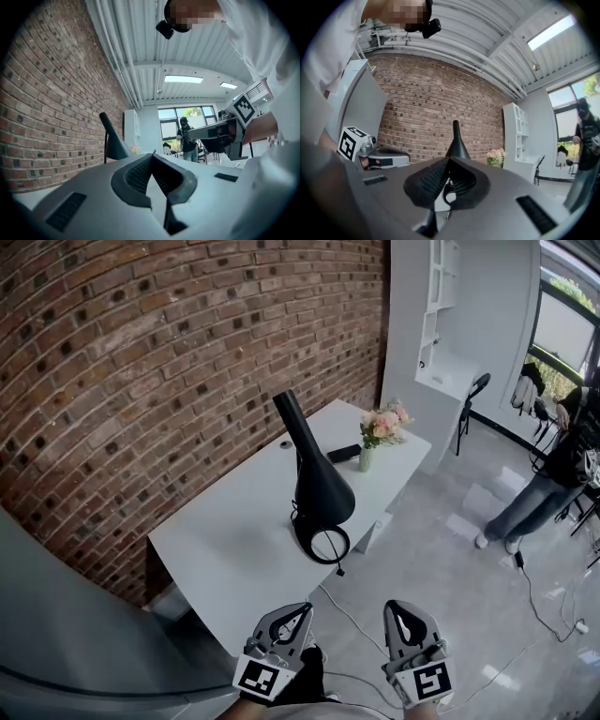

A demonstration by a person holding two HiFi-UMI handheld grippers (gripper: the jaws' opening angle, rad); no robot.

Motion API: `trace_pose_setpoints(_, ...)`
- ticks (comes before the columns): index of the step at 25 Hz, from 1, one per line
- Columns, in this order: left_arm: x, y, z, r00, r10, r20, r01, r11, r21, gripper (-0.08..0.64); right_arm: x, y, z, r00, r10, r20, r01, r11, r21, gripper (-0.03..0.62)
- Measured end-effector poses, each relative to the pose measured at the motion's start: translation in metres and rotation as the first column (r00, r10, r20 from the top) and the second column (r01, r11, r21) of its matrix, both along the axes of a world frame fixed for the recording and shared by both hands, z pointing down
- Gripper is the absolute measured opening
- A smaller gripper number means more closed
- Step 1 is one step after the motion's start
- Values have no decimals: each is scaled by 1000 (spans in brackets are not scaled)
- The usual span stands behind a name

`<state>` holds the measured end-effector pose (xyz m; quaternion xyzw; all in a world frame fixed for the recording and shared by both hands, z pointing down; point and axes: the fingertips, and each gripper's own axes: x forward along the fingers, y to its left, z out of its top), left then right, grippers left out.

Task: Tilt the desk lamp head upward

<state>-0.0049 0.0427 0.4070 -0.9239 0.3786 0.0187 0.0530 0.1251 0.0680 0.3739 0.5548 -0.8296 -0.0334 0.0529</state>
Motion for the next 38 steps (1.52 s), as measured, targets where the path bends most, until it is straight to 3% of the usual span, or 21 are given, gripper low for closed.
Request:
trace_pose_setpoints(4, -3, -30, 12, 1000, 10, 5, -10, 999, -30, 8, -8, -31, 5, 1000, -8, -2, 8, 1000, -8, 12)
trace_pose_setpoints(12, -1, -82, 9, 1000, 13, -2, -13, 1000, -16, 8, -9, -88, -1, 1000, -7, -4, 7, 1000, 8, 12)
trace_pose_setpoints(25, -32, -98, 25, 997, -68, 25, 70, 996, -54, 8, -24, -118, 20, 999, -38, 16, 39, 999, -28, 12)
trace_pose_setpoints(38, -28, -124, 27, 997, -80, 12, 81, 995, -61, 8, -20, -144, 33, 998, -67, 5, 68, 996, -57, 12)
